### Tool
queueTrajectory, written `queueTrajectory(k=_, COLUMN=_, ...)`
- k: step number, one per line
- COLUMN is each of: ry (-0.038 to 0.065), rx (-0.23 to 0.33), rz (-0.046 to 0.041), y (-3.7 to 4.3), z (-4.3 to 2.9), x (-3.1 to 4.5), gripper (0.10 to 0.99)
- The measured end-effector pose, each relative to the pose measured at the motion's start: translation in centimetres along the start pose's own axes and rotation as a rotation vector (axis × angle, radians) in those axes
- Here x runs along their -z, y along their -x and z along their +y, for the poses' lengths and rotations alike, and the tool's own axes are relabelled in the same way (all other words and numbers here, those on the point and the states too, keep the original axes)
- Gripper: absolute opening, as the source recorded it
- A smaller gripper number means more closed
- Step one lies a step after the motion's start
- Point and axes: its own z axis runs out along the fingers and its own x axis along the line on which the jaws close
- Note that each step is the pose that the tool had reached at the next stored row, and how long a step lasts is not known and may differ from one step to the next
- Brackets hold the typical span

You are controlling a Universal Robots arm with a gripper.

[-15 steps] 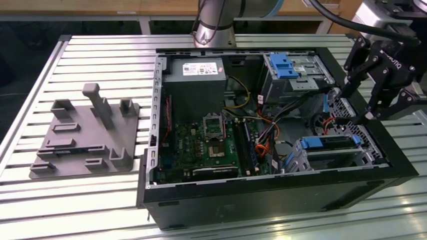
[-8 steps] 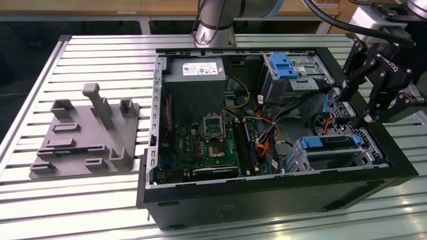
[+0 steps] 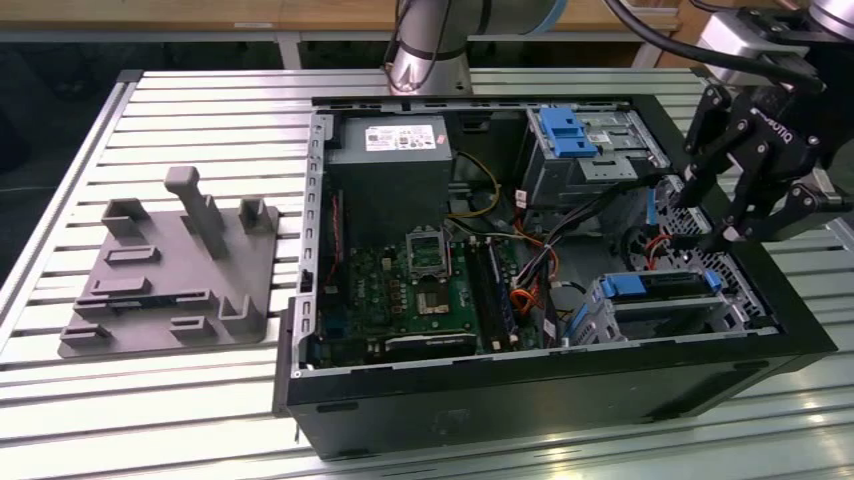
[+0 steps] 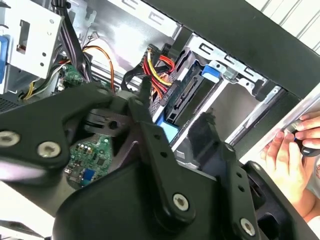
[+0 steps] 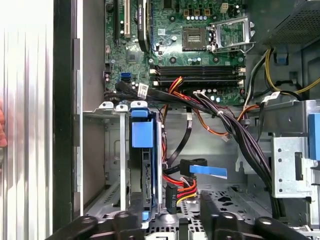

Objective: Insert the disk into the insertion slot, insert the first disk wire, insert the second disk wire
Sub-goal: 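Insert the first disk wire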

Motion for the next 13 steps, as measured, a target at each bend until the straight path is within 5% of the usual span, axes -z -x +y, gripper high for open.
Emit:
queueTrajectory(k=1, ry=0.000, rx=0.000, rz=0.0022, y=0.04, z=-0.02, x=-0.06, gripper=0.549)
queueTrajectory(k=12, ry=0.000, rx=-0.002, rz=0.0305, y=0.53, z=-0.07, x=-0.89, gripper=0.537)
queueTrajectory(k=13, ry=0.000, rx=-0.002, rz=0.0322, y=0.65, z=-0.06, x=-0.92, gripper=0.475)
